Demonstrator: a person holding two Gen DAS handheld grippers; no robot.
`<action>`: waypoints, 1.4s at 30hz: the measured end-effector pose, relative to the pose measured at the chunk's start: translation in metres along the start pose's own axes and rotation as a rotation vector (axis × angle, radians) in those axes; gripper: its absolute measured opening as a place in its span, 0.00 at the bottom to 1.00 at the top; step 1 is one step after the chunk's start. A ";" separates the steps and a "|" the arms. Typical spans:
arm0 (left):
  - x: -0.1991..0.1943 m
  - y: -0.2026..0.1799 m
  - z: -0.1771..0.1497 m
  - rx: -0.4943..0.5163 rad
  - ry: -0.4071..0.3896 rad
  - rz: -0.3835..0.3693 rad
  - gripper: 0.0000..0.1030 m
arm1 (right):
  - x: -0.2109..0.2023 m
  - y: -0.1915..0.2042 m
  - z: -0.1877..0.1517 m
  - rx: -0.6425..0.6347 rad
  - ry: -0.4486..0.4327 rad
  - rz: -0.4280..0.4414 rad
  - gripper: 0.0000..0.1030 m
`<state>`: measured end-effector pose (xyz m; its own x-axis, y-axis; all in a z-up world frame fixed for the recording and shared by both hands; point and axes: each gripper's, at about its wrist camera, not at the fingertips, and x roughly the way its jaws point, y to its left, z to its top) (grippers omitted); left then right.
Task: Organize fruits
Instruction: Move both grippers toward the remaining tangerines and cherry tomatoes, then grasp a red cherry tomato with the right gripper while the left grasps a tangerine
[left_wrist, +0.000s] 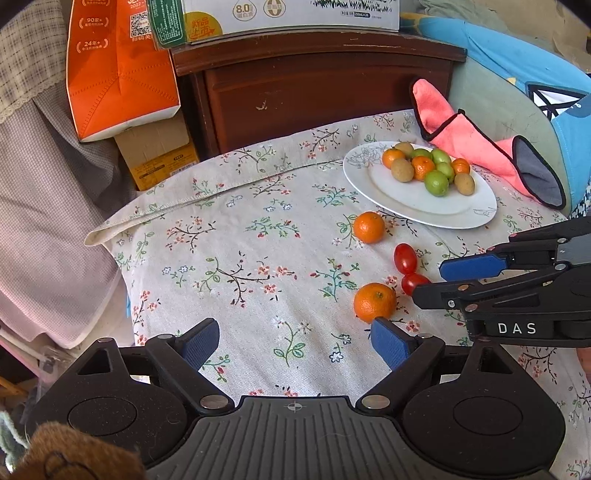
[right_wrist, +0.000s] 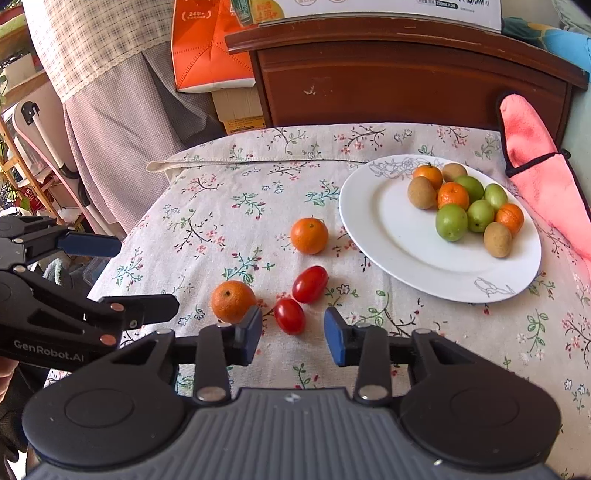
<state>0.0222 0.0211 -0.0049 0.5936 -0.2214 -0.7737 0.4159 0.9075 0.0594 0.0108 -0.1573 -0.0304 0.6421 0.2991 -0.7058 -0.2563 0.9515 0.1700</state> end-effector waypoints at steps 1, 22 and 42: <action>0.000 -0.001 0.000 0.005 0.002 -0.003 0.88 | 0.002 0.000 0.000 -0.001 0.003 0.000 0.36; 0.016 -0.019 0.004 0.017 -0.012 -0.063 0.85 | -0.001 -0.004 0.001 0.002 -0.001 -0.033 0.19; 0.041 -0.037 0.005 0.016 0.008 -0.087 0.48 | -0.023 -0.015 0.007 0.054 -0.035 -0.031 0.19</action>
<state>0.0343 -0.0235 -0.0353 0.5496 -0.2962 -0.7812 0.4763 0.8793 0.0016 0.0052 -0.1777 -0.0117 0.6742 0.2713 -0.6869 -0.1976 0.9624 0.1862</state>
